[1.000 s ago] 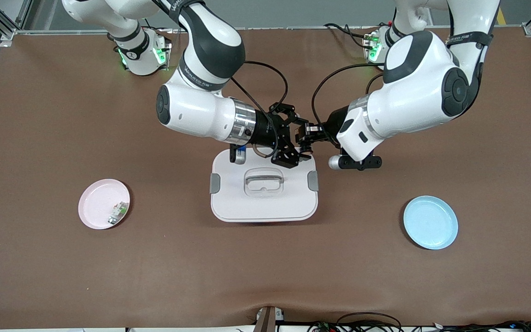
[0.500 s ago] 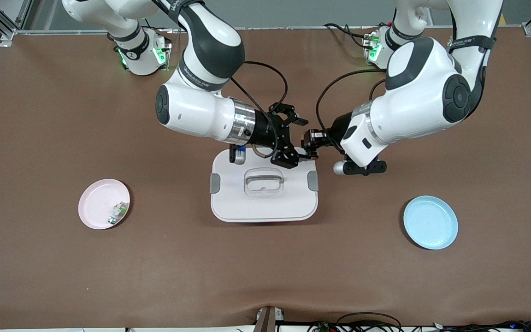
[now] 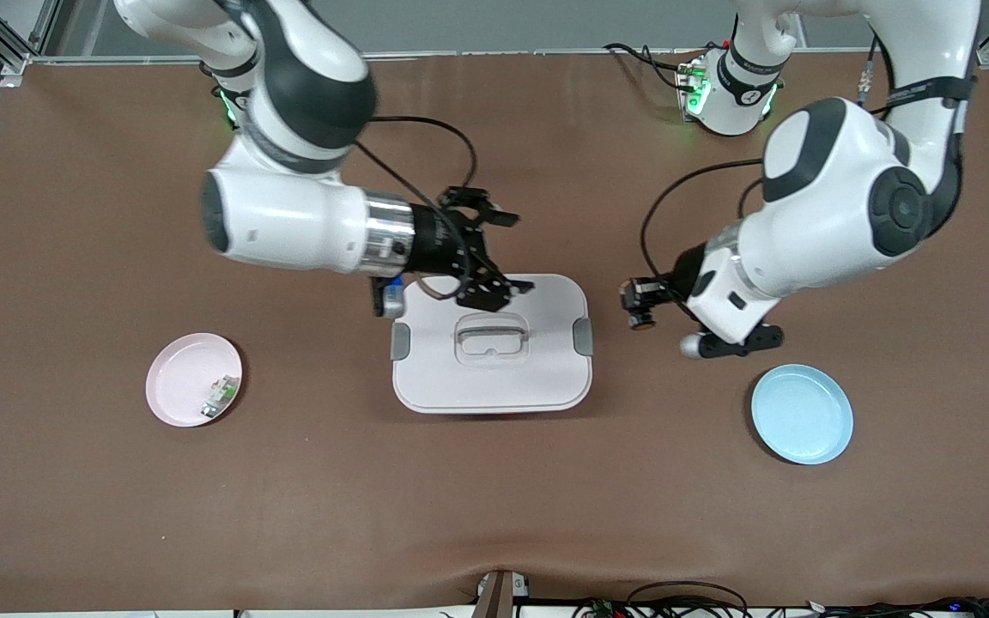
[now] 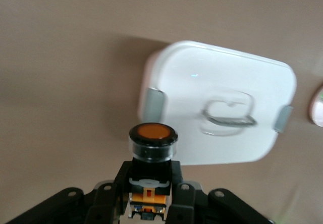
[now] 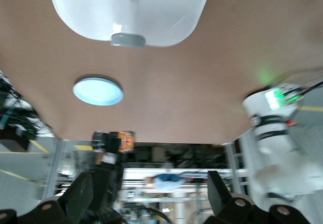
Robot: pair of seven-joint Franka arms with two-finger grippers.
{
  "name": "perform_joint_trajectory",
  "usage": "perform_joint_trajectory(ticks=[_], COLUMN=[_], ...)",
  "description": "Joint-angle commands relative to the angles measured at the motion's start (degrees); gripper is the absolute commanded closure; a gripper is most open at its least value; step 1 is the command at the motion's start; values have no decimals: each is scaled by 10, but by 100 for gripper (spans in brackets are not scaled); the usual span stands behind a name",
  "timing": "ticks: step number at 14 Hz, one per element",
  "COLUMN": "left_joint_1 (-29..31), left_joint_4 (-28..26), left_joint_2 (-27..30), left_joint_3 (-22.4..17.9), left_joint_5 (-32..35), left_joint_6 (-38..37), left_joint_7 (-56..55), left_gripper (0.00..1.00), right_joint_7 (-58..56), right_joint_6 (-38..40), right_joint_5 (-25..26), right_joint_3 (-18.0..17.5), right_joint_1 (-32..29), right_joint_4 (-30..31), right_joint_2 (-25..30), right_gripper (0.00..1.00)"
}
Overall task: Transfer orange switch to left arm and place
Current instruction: 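Open the right gripper and carry the switch toward the blue plate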
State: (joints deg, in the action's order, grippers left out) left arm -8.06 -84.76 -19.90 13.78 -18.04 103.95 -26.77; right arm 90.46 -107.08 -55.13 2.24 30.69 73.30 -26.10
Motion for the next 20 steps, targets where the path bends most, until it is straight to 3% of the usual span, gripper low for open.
perform_joint_trajectory(ticks=[1,4,6,8,12,20], left_joint_1=[39,79,87,88,92,196], left_joint_4=[-8,-29,-36,-44,-71,-158], left_joint_2=[6,4,-1,-10,-24,-63], left_joint_3=[1,0,1,1,1,2], left_joint_5=[20,25,83,118,187,202], left_joint_6=[-23,-24,-24,-23,-3,170], left_joint_7=[47,115,135,151,200,523], left_gripper=[100,100,100,100,100,100], right_joint_7=[-79,-212,-310,-397,-526,-759], right_joint_6=[89,156,162,160,166,166], right_joint_5=[47,162,237,266,334,450], right_joint_3=[-7,-7,-7,-7,-7,-7], right_joint_1=[-53,-64,-73,-98,-153,-265], right_joint_4=[17,65,130,190,242,279], right_joint_2=[43,95,139,175,205,228], right_gripper=[0,0,0,0,0,0])
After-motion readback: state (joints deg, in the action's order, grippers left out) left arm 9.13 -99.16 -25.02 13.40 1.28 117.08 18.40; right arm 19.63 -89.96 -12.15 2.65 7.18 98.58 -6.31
